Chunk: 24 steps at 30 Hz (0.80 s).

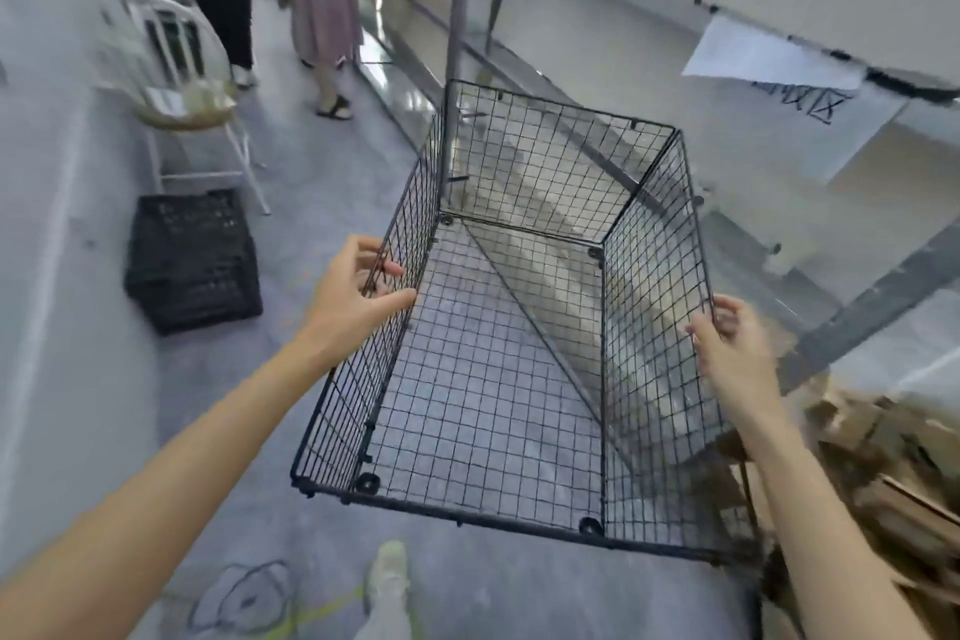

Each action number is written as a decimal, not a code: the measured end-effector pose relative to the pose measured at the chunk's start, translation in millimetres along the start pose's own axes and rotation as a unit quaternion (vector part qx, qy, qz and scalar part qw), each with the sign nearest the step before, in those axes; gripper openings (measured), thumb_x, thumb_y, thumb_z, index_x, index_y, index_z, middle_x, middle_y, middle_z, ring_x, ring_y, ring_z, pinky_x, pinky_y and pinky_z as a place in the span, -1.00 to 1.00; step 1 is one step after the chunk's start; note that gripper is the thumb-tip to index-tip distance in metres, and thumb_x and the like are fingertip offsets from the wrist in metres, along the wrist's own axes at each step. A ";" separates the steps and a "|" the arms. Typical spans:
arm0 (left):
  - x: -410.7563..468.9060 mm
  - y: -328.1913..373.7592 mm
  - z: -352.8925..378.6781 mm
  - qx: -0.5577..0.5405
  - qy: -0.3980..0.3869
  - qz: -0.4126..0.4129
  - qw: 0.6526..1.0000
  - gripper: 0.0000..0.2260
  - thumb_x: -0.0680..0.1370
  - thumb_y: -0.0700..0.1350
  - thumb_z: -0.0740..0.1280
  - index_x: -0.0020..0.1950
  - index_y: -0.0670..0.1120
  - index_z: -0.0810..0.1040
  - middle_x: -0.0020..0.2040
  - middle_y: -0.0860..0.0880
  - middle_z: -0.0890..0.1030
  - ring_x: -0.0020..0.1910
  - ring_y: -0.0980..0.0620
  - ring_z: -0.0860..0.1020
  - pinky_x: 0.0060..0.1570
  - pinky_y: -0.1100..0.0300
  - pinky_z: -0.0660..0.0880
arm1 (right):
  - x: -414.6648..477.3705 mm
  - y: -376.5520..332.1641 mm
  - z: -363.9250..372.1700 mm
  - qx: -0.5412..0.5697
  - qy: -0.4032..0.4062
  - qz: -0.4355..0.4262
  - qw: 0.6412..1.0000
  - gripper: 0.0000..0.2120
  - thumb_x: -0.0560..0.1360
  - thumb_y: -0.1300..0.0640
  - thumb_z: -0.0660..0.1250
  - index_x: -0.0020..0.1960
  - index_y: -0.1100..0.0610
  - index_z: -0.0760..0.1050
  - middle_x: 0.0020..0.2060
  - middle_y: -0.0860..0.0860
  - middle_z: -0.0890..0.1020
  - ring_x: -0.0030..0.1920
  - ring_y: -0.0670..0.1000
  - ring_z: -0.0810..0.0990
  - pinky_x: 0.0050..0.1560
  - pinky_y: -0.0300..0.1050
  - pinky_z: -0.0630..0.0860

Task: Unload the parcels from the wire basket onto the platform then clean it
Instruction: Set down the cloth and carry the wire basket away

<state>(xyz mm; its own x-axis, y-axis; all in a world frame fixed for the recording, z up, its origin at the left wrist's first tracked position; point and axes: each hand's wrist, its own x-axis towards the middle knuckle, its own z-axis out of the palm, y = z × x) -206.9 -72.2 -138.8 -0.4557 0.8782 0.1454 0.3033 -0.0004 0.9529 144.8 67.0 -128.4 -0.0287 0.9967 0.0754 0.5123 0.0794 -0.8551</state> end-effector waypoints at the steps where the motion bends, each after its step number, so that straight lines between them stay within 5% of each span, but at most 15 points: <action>1: 7.7 -5.1 -9.6 0.005 0.015 -0.004 1.000 -0.61 0.48 -0.26 0.47 0.23 -0.14 0.41 0.09 -0.14 0.58 -0.12 0.01 0.50 -0.10 0.28 0.51 | 12.4 -6.7 17.1 0.008 -0.017 -0.006 1.000 -0.67 0.63 0.09 0.24 0.38 0.09 0.34 0.17 0.08 0.58 0.15 0.06 0.56 0.22 0.12 0.50; 4: 38.7 -22.6 -41.0 0.013 0.056 -0.010 0.998 -0.63 0.48 -0.25 0.47 0.22 -0.13 0.42 0.09 -0.13 0.58 -0.08 0.03 0.53 -0.06 0.27 0.51 | 55.8 -25.7 71.2 0.013 -0.049 -0.028 0.998 -0.70 0.63 0.08 0.24 0.35 0.00 0.35 0.17 0.06 0.58 0.16 0.10 0.56 0.25 0.18 0.50; 9: 101.1 -55.2 -101.7 0.035 0.105 -0.033 0.993 -0.62 0.45 -0.15 0.51 0.16 0.03 0.43 0.05 -0.03 0.61 -0.15 0.04 0.55 0.07 -0.11 0.57 | 130.9 -71.0 167.0 0.031 -0.109 -0.063 0.992 -0.68 0.62 0.14 0.24 0.36 0.09 0.37 0.17 0.12 0.57 0.01 -0.03 0.51 0.11 0.03 0.48; 14: 150.9 -79.9 -149.8 0.060 0.175 -0.039 0.982 -0.63 0.46 -0.23 0.50 0.16 -0.03 0.42 0.02 -0.02 0.62 -0.12 0.07 0.57 0.07 0.17 0.54 | 185.7 -113.1 254.7 0.032 -0.149 -0.094 0.984 -0.71 0.62 0.16 0.24 0.34 0.04 0.37 0.13 0.06 0.58 -0.05 -0.06 0.51 0.12 0.06 0.47; 18: 185.2 -98.0 -186.6 0.056 0.215 -0.060 0.973 -0.62 0.47 -0.23 0.49 0.20 -0.08 0.41 0.02 -0.04 0.61 -0.19 0.04 0.53 0.01 0.15 0.54 | 222.7 -150.9 322.2 0.023 -0.174 -0.133 0.975 -0.71 0.62 0.14 0.22 0.33 0.02 0.35 0.14 0.05 0.59 0.07 0.06 0.56 0.15 0.18 0.51; 22: 223.2 -120.2 -219.2 0.058 0.262 -0.081 0.960 -0.61 0.49 -0.25 0.47 0.24 -0.15 0.40 0.05 -0.09 0.60 -0.20 -0.01 0.51 -0.07 0.27 0.52 | 266.8 -184.5 394.4 0.024 -0.212 -0.158 0.964 -0.68 0.63 0.17 0.22 0.37 0.14 0.37 0.17 0.09 0.59 -0.02 0.00 0.49 -0.02 -0.04 0.46; 24: 244.6 -133.9 -234.8 0.061 0.281 -0.093 0.953 -0.61 0.50 -0.25 0.46 0.25 -0.15 0.39 0.07 -0.09 0.60 -0.16 -0.02 0.51 -0.11 0.37 0.50 | 290.0 -199.1 432.4 0.017 -0.230 -0.169 0.958 -0.70 0.63 0.17 0.22 0.36 0.11 0.38 0.13 0.05 0.61 -0.02 -0.02 0.52 0.01 0.01 0.48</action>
<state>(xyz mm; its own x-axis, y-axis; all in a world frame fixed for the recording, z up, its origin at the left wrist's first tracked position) -555.4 30.4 -168.3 -0.8771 0.4626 0.1287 0.2526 0.2166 0.9430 -336.7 346.3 -158.1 -0.5676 0.8140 0.1237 0.3796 0.3921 -0.8380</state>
